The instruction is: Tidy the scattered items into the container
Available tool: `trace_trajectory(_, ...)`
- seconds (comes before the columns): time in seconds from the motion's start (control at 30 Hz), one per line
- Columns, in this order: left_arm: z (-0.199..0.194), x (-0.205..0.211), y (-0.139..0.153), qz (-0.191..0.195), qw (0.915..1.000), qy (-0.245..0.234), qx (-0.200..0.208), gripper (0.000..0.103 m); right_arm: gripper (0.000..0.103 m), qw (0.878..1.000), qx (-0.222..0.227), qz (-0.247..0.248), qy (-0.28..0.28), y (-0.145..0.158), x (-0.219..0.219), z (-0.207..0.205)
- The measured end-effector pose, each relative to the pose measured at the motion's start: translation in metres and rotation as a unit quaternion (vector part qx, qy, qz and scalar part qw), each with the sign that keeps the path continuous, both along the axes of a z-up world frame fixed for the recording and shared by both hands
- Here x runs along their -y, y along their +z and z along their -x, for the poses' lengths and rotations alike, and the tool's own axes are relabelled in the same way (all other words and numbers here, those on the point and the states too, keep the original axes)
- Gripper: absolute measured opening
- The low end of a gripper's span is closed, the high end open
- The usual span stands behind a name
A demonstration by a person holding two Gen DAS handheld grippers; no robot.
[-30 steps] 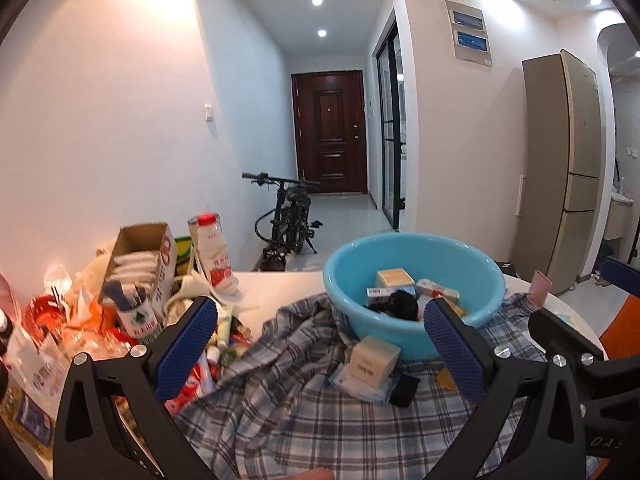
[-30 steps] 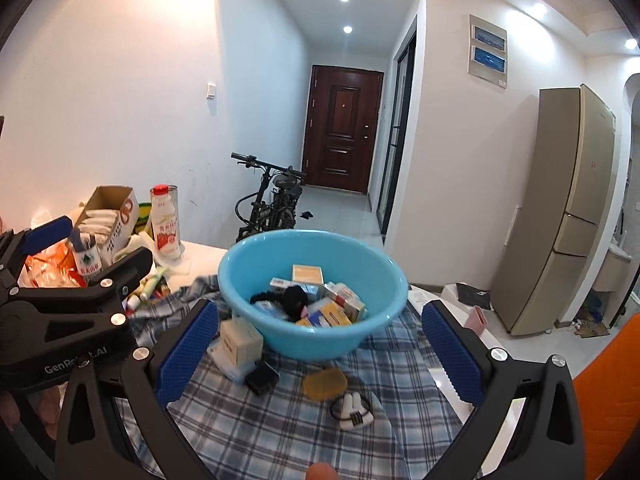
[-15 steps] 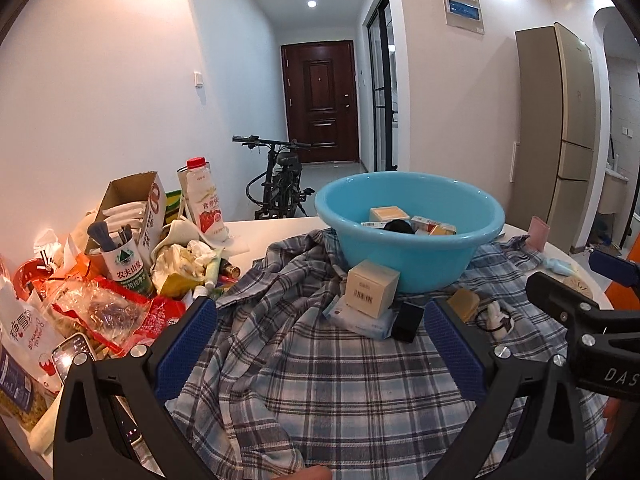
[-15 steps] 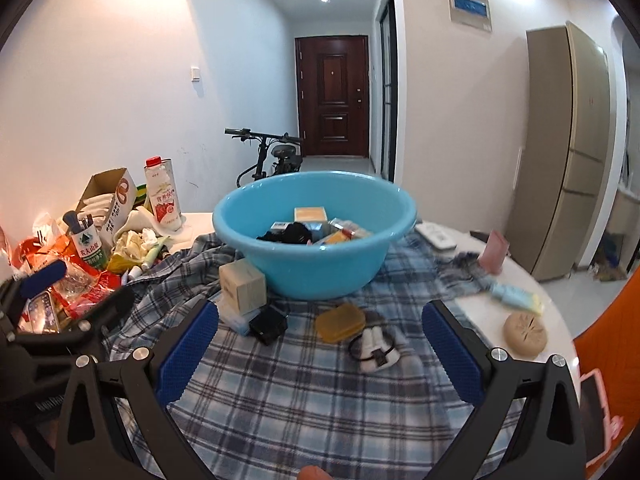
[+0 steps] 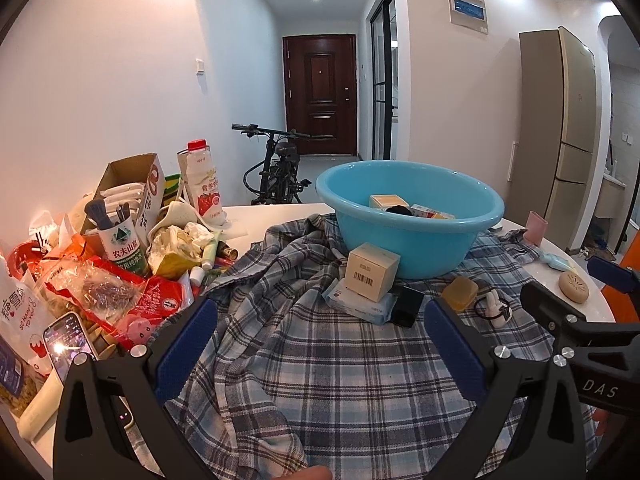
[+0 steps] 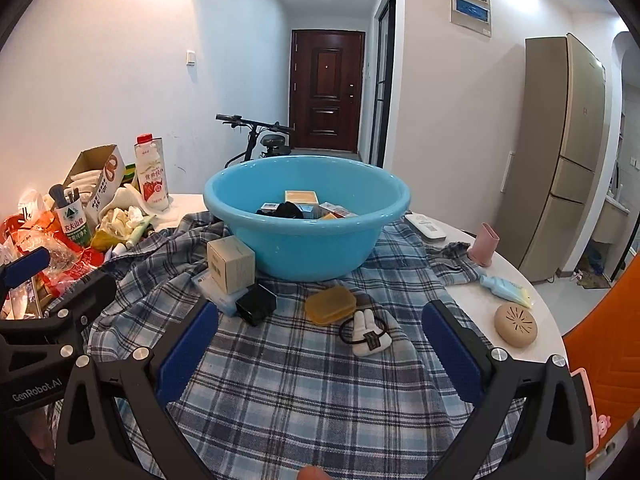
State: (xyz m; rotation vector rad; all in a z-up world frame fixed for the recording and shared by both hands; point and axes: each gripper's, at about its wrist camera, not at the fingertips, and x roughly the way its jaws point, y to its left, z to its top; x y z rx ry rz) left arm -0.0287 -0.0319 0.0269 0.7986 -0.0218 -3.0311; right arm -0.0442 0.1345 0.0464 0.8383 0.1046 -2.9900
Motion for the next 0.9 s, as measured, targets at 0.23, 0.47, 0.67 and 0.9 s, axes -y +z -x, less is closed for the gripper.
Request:
trace_trajectory(0.23, 0.001, -0.003, -0.005, 0.0, 1.0, -0.001, 0.008, 0.103, 0.103, 1.0, 0.0, 0.001, -0.012, -0.005, -0.003, -0.003)
trace_trajectory(0.47, 0.003, -0.004, -0.009, -0.009, 0.9999, -0.002, 0.015, 0.103, 0.103, 1.0, 0.003, 0.006, -0.017, -0.01, -0.007, -0.003)
trace_trajectory(0.67, 0.004, -0.004, -0.011, -0.011, 0.9998, 0.002, 0.016, 0.103, 0.103, 1.0, 0.003, 0.008, -0.015, -0.012, -0.008, -0.004)
trace_trajectory(0.9, 0.003, -0.007, -0.012, -0.003, 0.9999, 0.004, 0.013, 0.103, 0.103, 1.0, 0.007, 0.012, -0.015, -0.016, -0.01, -0.003)
